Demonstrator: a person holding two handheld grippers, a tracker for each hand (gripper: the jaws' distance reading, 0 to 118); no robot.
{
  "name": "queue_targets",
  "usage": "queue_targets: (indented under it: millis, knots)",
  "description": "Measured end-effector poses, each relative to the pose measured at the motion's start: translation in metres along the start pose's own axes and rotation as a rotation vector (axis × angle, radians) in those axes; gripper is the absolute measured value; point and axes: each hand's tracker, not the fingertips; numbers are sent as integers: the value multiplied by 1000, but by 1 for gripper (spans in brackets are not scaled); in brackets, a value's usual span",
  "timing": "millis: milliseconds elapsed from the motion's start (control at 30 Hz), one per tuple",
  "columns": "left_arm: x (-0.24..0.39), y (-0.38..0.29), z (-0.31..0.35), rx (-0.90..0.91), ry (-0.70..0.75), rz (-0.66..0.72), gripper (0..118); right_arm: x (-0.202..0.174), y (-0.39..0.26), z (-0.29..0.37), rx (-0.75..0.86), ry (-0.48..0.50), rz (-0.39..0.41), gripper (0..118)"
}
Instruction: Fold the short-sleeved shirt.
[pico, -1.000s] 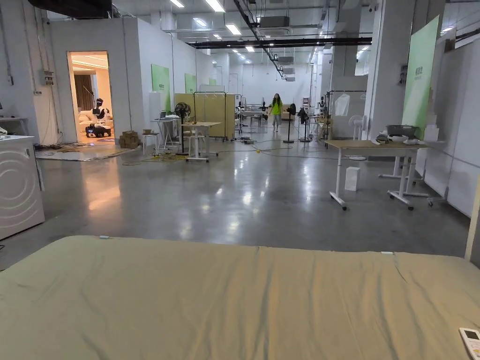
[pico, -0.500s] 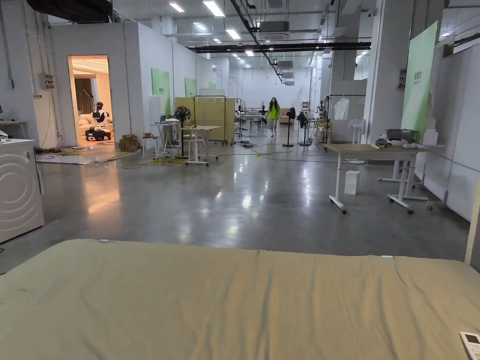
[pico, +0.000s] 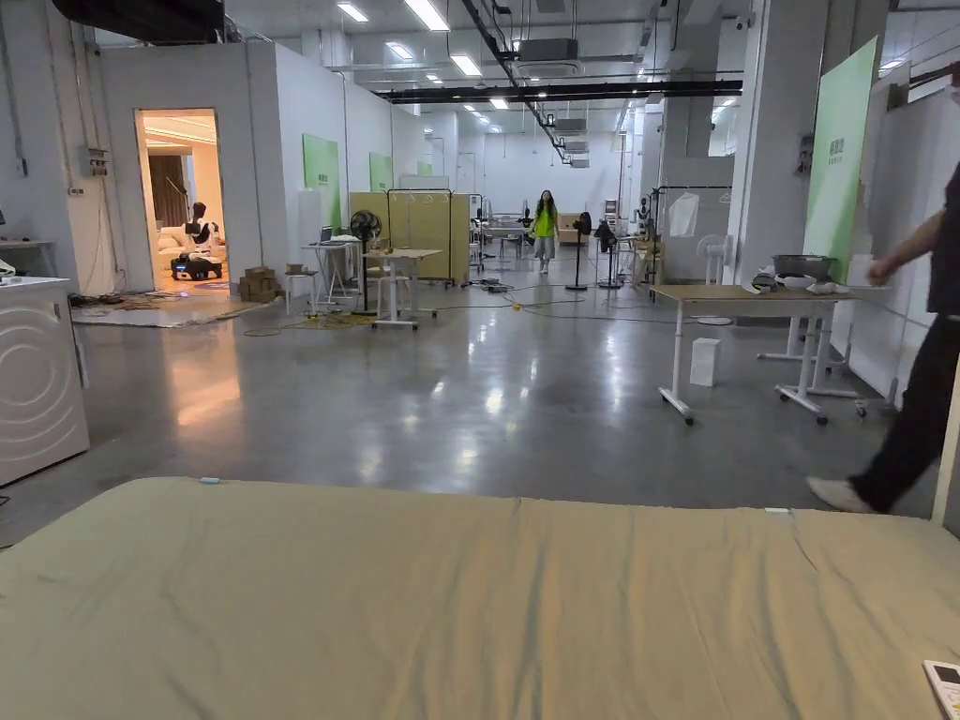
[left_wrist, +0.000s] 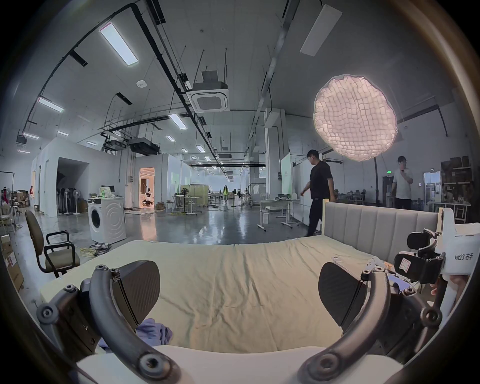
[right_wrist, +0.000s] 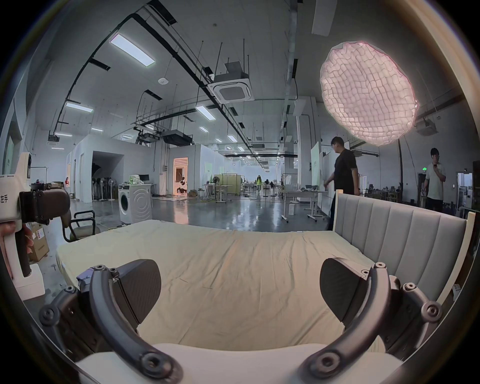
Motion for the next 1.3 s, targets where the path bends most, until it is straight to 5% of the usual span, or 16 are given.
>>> queue_targets:
  millis: [833,1300]
  knots:
    - [4,-2,-2,-27,-28,-1,118,4,-5,1,-28,-7,-44,118]
    - [7,0,-2,-26,-42,-8,118,-4,-4,1,-39,-2,14,118]
